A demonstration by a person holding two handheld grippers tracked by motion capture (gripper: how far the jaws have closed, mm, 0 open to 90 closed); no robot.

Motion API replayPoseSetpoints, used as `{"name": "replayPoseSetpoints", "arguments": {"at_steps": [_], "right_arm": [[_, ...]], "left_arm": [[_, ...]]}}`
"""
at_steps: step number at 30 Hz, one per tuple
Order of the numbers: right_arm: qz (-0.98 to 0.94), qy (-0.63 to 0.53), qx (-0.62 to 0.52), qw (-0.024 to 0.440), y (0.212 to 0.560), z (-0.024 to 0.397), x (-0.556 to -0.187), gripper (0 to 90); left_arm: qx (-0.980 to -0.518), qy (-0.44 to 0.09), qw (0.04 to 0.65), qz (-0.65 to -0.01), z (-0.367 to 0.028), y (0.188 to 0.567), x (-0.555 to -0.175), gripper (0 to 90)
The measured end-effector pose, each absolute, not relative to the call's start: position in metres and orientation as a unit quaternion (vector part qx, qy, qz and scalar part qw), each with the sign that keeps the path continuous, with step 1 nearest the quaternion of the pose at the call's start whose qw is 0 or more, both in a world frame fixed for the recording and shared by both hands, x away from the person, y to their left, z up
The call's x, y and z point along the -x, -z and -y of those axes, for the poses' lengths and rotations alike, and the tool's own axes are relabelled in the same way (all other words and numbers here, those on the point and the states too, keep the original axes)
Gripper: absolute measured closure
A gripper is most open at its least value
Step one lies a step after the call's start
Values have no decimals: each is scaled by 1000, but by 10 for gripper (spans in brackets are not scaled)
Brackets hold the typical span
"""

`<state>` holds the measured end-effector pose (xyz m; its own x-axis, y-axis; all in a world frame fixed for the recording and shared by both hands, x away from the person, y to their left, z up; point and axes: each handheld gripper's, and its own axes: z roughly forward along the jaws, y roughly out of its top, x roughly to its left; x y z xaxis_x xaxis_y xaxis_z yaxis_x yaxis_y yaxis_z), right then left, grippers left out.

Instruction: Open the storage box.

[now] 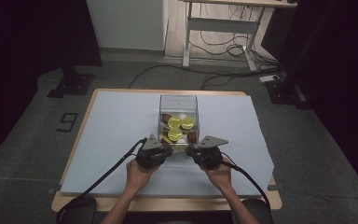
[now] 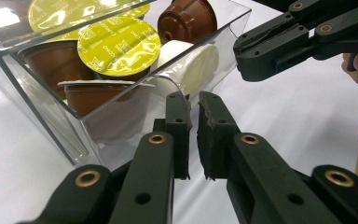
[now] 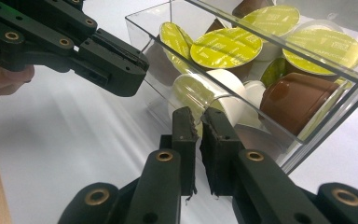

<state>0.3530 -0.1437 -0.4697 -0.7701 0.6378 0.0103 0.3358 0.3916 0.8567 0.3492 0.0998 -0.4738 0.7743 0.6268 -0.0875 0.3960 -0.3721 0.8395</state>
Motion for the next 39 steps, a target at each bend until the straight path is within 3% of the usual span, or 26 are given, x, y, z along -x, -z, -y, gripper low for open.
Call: {"name": "replayPoseSetpoints", "arguments": {"at_steps": [39], "right_arm": [[-820,-472,-288,148,471,148,-316,829]], "left_arm": [[-819,-110,477,-301,-102,476,-312,829]]}}
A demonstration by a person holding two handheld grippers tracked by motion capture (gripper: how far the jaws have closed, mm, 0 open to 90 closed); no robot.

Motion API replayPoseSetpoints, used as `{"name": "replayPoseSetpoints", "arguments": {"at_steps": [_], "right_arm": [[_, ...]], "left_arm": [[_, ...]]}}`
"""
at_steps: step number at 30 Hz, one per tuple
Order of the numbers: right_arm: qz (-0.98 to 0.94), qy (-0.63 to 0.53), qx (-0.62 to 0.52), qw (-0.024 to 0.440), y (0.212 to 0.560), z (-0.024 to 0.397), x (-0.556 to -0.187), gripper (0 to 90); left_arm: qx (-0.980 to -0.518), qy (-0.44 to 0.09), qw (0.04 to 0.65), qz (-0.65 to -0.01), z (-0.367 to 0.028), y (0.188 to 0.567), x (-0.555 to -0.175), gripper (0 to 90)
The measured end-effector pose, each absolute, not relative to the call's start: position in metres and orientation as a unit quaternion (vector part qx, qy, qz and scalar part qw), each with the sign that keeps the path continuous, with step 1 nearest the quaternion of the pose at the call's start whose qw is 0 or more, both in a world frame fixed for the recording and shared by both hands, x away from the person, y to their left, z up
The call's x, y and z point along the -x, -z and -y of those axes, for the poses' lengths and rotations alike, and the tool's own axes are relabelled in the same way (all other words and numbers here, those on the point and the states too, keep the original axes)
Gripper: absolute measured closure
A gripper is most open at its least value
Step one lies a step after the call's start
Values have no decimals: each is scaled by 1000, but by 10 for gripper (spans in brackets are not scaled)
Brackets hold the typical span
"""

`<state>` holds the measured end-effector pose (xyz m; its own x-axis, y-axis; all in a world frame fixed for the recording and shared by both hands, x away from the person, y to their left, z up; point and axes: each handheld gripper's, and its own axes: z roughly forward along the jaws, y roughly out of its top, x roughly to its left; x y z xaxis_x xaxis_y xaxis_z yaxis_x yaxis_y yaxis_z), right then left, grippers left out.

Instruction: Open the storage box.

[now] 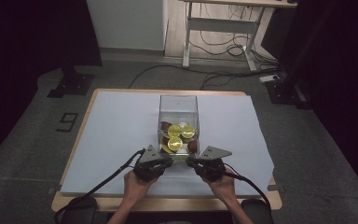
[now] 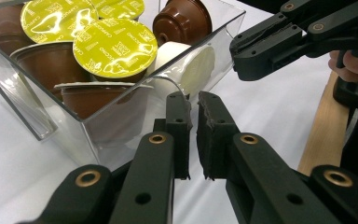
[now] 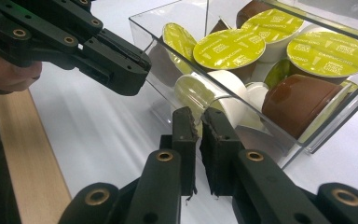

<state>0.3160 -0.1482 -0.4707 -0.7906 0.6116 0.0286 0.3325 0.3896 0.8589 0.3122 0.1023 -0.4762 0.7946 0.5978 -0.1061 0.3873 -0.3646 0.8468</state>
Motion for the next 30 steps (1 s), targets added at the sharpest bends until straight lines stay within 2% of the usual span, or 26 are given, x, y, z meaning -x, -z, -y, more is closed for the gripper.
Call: {"name": "replayPoseSetpoints", "arguments": {"at_steps": [30], "right_arm": [[-821,-479,-280,131,476,150,-289,834]], "left_arm": [[-822,-102,476,-294,-106,480,-285,825]]}}
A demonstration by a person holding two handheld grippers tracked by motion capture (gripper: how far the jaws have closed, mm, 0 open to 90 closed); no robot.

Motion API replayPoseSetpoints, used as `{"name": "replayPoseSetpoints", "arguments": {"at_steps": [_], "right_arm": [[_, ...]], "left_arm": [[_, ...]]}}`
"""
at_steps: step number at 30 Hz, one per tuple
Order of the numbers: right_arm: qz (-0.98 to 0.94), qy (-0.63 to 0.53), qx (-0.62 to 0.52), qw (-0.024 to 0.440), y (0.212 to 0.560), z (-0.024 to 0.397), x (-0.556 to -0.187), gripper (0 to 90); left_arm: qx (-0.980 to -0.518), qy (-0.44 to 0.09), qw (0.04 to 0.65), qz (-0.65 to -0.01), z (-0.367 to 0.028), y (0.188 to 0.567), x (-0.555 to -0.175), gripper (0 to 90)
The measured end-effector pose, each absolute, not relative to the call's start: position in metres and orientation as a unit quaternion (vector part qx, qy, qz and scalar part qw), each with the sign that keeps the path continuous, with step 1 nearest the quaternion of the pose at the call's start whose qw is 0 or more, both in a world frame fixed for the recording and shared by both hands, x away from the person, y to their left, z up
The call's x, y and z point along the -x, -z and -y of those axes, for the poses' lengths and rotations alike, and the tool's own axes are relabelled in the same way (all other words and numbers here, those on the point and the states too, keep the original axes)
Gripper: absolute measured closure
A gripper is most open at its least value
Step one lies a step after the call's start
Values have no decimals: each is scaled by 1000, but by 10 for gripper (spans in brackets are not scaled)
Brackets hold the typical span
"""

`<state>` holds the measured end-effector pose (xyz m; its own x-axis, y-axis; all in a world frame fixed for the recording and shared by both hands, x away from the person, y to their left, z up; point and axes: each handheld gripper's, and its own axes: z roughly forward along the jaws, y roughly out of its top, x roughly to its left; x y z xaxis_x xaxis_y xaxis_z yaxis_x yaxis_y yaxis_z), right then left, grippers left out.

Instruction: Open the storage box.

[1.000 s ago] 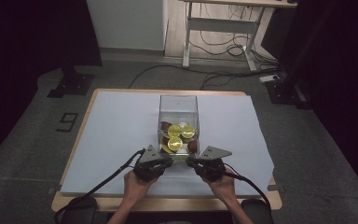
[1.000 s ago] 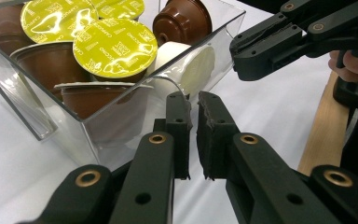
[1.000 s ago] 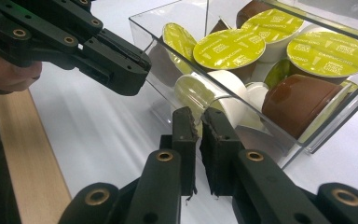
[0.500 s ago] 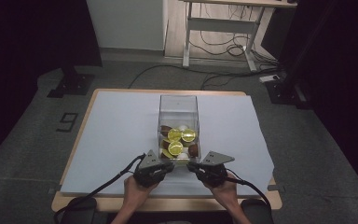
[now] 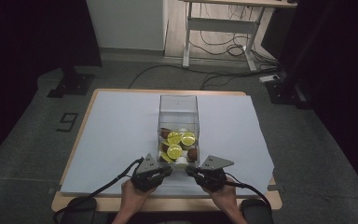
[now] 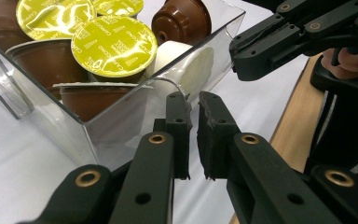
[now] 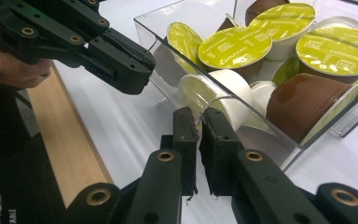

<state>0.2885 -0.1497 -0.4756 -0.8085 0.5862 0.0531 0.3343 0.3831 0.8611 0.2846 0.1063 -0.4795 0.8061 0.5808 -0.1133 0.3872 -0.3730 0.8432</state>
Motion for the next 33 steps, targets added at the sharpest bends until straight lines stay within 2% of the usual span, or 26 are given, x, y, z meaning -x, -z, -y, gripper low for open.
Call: {"name": "replayPoseSetpoints", "arguments": {"at_steps": [12,33], "right_arm": [[-829,-471,-274,124,476,150,-288,834],[-836,-463,-270,119,472,163,-288,643]], "left_arm": [[-824,-89,481,-287,-109,481,-287,818],[-834,-91,468,-279,-128,479,-284,659]]}}
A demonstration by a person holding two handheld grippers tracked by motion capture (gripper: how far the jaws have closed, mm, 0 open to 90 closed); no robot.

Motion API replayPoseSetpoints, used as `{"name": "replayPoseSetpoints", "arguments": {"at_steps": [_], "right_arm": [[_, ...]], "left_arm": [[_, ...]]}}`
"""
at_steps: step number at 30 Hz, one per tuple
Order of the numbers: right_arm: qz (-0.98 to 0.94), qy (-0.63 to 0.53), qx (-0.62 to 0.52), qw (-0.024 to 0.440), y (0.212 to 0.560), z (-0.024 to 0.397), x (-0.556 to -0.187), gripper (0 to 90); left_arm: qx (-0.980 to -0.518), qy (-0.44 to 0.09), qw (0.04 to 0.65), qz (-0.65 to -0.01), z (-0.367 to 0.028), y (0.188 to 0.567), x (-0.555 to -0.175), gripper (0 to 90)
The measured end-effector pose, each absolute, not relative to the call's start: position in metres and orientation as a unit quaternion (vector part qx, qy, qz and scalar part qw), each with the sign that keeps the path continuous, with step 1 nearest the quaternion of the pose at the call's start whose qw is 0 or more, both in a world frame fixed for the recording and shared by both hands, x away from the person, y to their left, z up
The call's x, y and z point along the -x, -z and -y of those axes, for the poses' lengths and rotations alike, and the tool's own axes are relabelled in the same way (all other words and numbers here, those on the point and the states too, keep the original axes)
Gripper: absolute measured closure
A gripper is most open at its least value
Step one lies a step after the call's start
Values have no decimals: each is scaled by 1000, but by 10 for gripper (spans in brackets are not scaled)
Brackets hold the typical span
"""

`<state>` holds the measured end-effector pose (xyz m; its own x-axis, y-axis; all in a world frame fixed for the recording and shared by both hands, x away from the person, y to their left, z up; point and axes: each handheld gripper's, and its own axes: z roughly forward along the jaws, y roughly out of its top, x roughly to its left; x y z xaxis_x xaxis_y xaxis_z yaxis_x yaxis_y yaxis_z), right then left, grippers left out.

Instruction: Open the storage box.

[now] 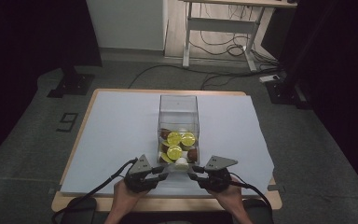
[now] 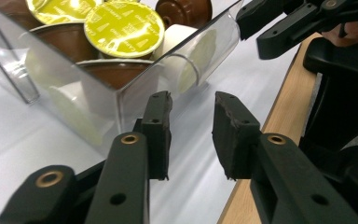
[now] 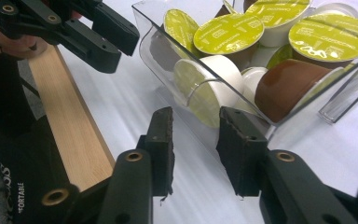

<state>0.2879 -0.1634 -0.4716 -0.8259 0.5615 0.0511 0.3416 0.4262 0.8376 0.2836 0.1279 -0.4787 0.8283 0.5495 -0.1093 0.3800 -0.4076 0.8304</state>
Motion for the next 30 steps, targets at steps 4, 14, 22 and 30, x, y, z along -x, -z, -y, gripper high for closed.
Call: {"name": "replayPoseSetpoints", "arguments": {"at_steps": [4,14,22,30], "right_arm": [[-837,-459,-271,121,471,167,-287,615],[-840,-449,-276,130,469,178,-287,571],[-839,-434,-290,155,468,190,-290,472],[-842,-412,-307,167,470,205,-302,311]], "left_arm": [[-835,-86,465,-283,-134,478,-283,613],[-835,-84,460,-292,-149,477,-283,533],[-838,-97,444,-302,-160,478,-289,395],[-830,-114,433,-332,-173,482,-301,199]]}}
